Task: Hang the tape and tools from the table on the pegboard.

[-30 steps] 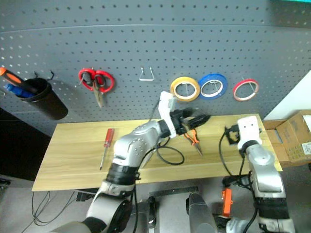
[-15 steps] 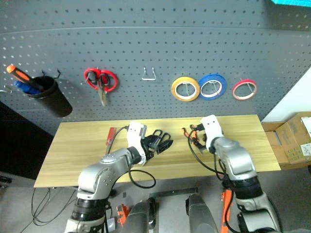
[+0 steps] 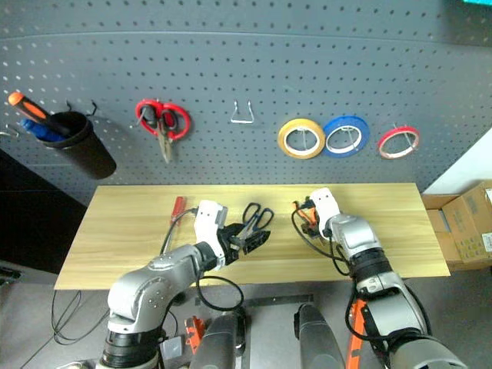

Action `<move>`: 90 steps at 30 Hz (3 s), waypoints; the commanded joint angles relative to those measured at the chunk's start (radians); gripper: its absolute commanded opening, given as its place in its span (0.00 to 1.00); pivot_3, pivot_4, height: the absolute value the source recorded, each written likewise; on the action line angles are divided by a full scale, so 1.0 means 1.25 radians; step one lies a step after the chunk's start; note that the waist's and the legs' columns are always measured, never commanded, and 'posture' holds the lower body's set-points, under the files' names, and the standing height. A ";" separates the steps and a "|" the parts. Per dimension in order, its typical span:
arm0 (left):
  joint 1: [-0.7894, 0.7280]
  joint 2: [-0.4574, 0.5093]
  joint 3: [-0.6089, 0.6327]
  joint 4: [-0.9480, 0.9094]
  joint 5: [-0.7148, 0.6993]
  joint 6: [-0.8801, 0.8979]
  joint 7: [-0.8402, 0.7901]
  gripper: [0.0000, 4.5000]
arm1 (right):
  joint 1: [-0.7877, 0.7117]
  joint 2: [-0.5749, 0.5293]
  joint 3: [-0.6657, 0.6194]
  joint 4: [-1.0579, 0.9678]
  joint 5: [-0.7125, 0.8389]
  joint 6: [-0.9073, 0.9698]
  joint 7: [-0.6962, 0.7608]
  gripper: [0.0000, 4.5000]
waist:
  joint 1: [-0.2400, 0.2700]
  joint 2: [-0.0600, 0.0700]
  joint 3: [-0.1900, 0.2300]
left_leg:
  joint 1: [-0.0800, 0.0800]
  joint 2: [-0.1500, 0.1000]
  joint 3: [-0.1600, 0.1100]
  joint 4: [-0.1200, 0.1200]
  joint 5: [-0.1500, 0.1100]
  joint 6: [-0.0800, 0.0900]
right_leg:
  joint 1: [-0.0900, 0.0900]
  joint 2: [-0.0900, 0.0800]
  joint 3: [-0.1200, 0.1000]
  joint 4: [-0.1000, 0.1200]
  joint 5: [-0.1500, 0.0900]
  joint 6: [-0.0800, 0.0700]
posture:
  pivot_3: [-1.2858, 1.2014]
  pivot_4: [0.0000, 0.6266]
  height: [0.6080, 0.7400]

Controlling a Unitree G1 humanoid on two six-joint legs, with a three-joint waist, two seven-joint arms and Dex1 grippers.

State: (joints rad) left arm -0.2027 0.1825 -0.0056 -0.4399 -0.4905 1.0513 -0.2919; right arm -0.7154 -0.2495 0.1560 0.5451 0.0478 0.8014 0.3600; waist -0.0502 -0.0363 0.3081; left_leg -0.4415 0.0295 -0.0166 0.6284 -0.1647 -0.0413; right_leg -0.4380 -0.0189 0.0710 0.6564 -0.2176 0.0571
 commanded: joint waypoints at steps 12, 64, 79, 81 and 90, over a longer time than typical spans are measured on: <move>0.009 0.005 -0.014 -0.052 -0.049 0.033 -0.004 1.00 | -0.089 0.031 -0.006 0.195 -0.041 -0.120 0.018 0.99 | -0.001 -0.002 0.017 | -0.002 0.000 0.000 -0.001 0.000 0.000 | 0.000 0.000 0.000 -0.005 0.000 0.000 | 0.53 0.63 1.00; -0.083 -0.028 0.190 -0.153 -0.233 -0.113 0.110 1.00 | -0.083 0.214 -0.065 -0.491 0.063 -0.381 -0.006 0.44 | 0.046 -0.009 -0.080 | -0.009 0.000 -0.006 -0.002 -0.002 -0.005 | -0.002 0.000 -0.008 -0.010 0.006 0.002 | 0.59 0.10 1.00; -0.173 0.001 0.159 -0.034 -0.159 -0.249 0.101 1.00 | -0.477 0.206 -0.147 0.346 -0.012 -0.972 -0.179 0.44 | 0.061 -0.010 -0.113 | -0.006 0.000 -0.006 -0.002 0.001 -0.006 | 0.001 0.001 -0.008 -0.010 0.009 -0.002 | 0.61 0.07 1.00; -0.174 0.000 0.156 -0.028 -0.155 -0.258 0.102 1.00 | -0.488 0.205 -0.155 0.405 -0.015 -1.008 -0.196 0.44 | 0.062 -0.011 -0.115 | -0.006 0.000 -0.005 -0.002 0.001 -0.006 | 0.001 0.001 -0.008 -0.010 0.009 -0.002 | 0.61 0.07 1.00; -0.166 0.000 0.155 -0.031 -0.156 -0.256 0.113 1.00 | -0.432 0.221 -0.184 0.533 -0.018 -1.067 -0.258 0.44 | 0.069 -0.011 -0.115 | -0.002 0.001 -0.006 -0.002 0.002 -0.005 | 0.005 0.001 -0.008 -0.009 0.009 -0.002 | 0.63 0.10 1.00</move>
State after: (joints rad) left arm -0.4021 0.1809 0.1847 -0.4540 -0.6783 0.7481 -0.1552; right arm -1.2680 0.0269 -0.0558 1.2049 0.0226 -0.5058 0.0644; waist 0.0356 -0.0503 0.1645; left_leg -0.4409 0.0301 -0.0244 0.6251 -0.1626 -0.0476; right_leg -0.4282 -0.0182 0.0602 0.6440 -0.2064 0.0532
